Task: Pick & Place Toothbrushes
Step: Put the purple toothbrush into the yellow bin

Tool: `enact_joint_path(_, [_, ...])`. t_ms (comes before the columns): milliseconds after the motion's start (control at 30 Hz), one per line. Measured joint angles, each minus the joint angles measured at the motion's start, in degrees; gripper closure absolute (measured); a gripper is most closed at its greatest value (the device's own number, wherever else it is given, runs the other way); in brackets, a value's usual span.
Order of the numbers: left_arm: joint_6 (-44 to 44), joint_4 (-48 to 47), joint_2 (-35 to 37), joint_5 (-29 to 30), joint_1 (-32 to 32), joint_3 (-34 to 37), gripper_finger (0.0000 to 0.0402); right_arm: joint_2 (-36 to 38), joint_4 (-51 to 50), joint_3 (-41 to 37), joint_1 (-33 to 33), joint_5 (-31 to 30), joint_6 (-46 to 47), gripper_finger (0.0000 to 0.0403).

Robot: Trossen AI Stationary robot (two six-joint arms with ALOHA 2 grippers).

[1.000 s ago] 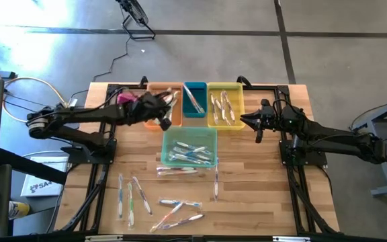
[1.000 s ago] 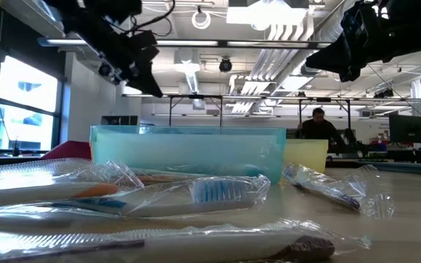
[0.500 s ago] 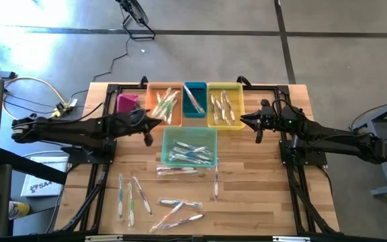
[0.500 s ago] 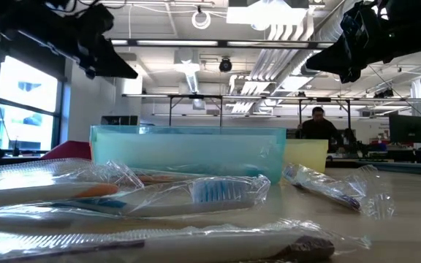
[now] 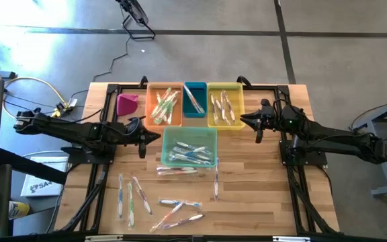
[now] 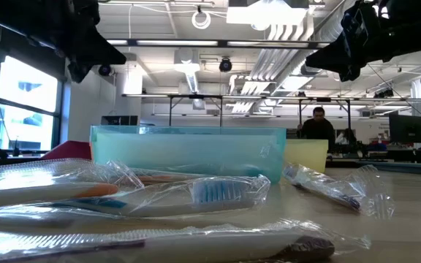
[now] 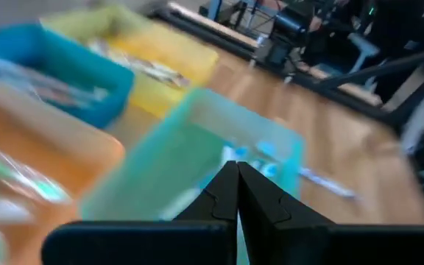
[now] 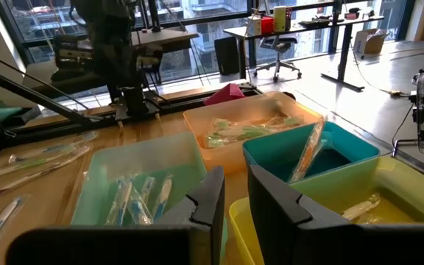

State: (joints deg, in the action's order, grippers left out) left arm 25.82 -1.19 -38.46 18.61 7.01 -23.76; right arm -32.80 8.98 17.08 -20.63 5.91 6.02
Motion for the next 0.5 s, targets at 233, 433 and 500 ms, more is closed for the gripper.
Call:
enact_joint_path(233, [19.47, -3.96, -0.02, -1.62, 7.78, -0.01, 0.0401, -0.02, 2.22, 0.0, -0.01, 0.0, -0.27, 0.0348])
enact_joint_path(433, [27.17, -8.74, -3.0, 5.21, 15.15, -2.2, 0.0401, 0.0, 3.79, 0.0, -0.01, 0.0, -1.76, 0.0348])
enact_joint_path(500, [30.95, -12.11, -4.78, 6.32, 16.93, -4.02, 0.0401, 0.0, 3.81, 0.0, 0.0, 0.0, -2.03, 0.0348])
